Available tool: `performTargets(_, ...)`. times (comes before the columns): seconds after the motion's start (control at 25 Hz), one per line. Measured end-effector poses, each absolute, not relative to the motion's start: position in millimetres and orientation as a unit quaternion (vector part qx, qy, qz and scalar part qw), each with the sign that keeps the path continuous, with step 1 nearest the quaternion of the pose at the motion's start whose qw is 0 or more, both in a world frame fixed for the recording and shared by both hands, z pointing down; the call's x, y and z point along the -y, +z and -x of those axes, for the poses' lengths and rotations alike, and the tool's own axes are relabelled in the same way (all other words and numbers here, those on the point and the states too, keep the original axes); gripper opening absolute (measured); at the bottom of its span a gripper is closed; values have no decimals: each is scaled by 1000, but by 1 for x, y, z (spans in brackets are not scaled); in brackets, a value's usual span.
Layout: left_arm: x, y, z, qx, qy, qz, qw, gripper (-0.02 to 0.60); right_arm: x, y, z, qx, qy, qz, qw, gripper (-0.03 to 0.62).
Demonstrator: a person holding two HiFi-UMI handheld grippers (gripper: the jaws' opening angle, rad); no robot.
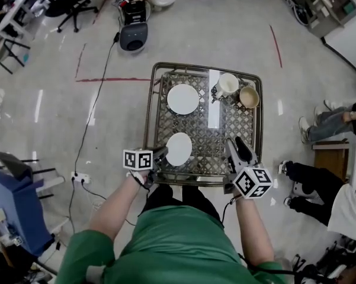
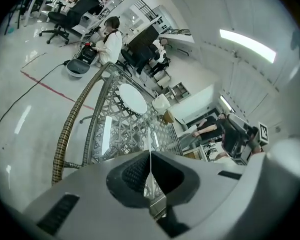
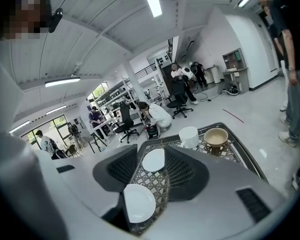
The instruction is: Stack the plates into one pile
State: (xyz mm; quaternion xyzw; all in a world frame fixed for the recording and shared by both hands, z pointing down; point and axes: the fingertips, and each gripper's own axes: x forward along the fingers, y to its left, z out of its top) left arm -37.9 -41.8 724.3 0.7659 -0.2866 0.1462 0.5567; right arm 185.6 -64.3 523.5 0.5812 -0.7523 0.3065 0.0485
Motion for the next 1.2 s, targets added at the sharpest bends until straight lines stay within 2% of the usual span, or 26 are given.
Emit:
performTargets(0.64,141,676,60,331,28,-769,546,28,83,516,-194,750,306,-585,45,184)
performTargets(1.2,240,703,31,347,-2,-748,566,28,102,526,-230,730,318,-600,69,184)
